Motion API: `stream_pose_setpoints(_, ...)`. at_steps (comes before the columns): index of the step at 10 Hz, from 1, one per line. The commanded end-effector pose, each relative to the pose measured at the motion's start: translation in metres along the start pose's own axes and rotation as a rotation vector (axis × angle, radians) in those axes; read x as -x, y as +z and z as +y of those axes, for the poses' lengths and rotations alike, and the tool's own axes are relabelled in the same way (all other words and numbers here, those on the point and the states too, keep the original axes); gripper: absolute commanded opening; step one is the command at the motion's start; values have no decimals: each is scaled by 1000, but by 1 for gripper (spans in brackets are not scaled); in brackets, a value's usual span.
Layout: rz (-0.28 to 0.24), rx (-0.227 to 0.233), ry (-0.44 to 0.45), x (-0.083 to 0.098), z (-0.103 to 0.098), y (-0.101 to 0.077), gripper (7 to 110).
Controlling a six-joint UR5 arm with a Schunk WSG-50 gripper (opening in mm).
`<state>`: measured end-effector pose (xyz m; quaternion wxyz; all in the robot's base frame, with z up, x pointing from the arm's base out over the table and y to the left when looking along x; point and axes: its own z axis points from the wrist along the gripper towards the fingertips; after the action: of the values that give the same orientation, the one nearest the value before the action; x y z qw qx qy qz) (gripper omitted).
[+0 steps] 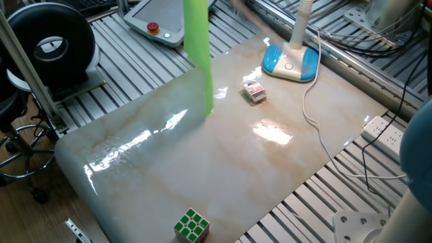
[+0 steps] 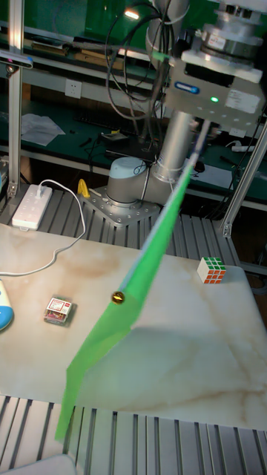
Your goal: Wave the flag
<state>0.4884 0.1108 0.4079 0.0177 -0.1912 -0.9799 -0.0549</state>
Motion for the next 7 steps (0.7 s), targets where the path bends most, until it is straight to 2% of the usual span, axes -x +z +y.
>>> stream_pose_setpoints(1, 141, 308, 160, -28, 77, -19, 7)
stream_pose_setpoints(2, 123, 270, 142, -26, 68, -16, 7)
stream_pose_setpoints(3, 123, 272, 143, -26, 68, -16, 7)
stream_pose_setpoints(4, 113, 250, 133, -24, 63, -14, 7)
stream_pose_setpoints(5, 82, 182, 94, -19, 46, -10, 7)
stream_pose_setpoints(6, 38, 81, 32, -9, 20, -6, 7)
stream_pose_setpoints(7, -33, -88, -76, 10, -23, -5, 7)
